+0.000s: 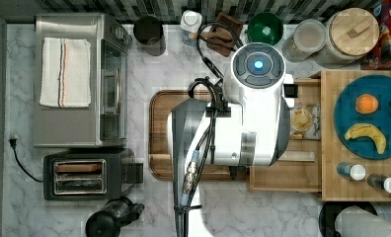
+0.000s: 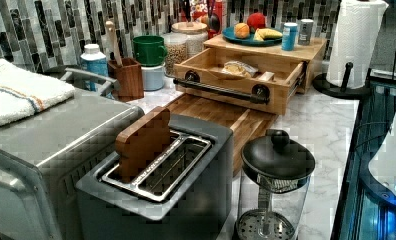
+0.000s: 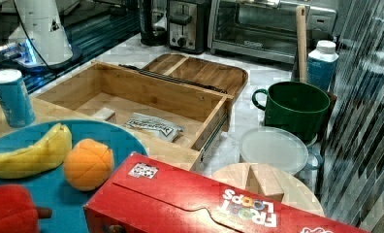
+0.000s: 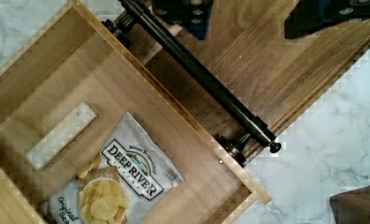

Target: Close the drawer.

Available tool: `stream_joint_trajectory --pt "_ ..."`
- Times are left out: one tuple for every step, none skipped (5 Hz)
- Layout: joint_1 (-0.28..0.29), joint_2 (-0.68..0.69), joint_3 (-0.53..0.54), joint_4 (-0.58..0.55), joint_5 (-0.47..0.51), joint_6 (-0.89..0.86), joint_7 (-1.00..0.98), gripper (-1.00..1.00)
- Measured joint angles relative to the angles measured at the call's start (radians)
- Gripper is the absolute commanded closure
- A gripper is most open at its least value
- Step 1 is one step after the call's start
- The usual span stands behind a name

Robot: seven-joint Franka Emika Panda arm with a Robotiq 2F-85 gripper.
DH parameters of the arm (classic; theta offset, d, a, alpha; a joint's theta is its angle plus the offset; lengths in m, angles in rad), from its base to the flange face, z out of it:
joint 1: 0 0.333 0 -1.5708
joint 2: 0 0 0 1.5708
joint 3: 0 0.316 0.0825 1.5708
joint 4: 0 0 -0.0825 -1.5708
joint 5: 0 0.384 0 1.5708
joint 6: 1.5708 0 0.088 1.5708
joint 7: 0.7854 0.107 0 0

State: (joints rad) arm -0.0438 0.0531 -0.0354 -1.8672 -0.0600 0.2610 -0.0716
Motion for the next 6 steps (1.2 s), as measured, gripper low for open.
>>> stream_joint_trajectory --pt "0.000 0.004 0.000 -0.003 -0.002 0.002 0.000 1.00" --pt "0.000 0.010 -0.002 -0.014 -0.008 0.002 0.000 -1.00" --pt "-0.009 0.017 0.002 -0.021 -0.007 0.003 -0.006 -1.00" --pt "-0.015 0.013 0.001 -0.043 -0.005 0.061 -0.059 -1.00" --pt "-0.014 0.013 0.003 -0.063 -0.005 0.094 -0.133 -1.00" --pt "-0.013 0.014 0.007 -0.071 0.029 0.087 -0.209 -1.00"
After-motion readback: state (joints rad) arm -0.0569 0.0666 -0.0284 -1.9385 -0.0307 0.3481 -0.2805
